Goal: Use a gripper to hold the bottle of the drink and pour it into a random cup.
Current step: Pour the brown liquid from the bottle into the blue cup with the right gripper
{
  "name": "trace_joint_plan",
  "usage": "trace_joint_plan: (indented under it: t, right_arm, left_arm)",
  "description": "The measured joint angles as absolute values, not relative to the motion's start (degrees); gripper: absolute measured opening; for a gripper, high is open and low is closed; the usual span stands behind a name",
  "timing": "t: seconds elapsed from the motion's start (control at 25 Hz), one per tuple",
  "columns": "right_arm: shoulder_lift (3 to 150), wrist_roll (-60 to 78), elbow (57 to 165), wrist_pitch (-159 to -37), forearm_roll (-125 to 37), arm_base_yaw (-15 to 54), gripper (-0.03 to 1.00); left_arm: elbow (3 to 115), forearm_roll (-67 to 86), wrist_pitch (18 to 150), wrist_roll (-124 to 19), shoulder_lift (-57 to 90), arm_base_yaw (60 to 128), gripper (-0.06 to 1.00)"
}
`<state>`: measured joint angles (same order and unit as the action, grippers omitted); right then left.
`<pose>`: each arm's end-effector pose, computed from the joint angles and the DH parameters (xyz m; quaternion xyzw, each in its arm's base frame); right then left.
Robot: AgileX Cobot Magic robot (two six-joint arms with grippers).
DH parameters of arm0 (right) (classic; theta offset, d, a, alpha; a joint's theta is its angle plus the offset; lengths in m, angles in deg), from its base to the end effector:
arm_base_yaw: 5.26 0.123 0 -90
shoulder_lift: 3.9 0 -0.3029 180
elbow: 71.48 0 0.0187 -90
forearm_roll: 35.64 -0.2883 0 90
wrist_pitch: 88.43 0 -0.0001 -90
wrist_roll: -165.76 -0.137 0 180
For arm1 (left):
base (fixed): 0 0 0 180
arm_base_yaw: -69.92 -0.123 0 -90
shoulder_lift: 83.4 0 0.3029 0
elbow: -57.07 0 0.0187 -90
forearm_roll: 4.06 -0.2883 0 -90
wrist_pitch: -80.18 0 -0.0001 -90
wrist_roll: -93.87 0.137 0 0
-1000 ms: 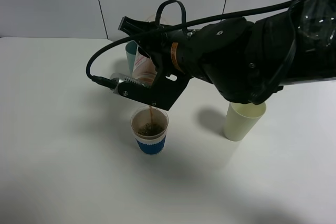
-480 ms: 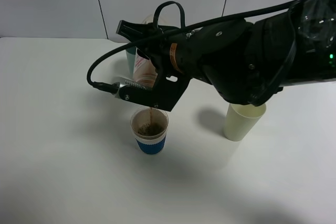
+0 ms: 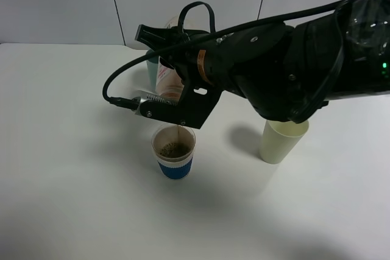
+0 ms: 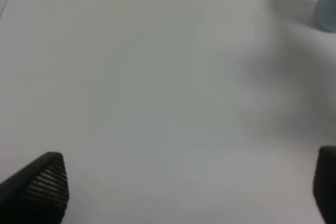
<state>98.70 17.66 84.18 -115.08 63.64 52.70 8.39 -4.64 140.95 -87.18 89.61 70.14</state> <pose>0.2698 0.3166 0.1947 -0.8594 0.0332 -0.4424 0.2542 0.0495 0.0010 0.2768 -0.0064 0.8500 -0.0008 0.5267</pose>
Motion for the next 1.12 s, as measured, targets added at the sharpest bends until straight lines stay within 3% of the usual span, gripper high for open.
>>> trace_joint_plan:
  t: [0.68,1.12]
  right_arm:
    - [98.7,16.9,84.2,-115.0,63.6,52.7,0.37]
    - [98.7,-6.0,84.2,-114.6,63.6,52.7,0.37]
  left_arm:
    - [8.4,-4.6,141.0,-87.2,89.6,70.1,0.93]
    - [8.4,-4.6,141.0,-87.2,89.6,70.1,0.93]
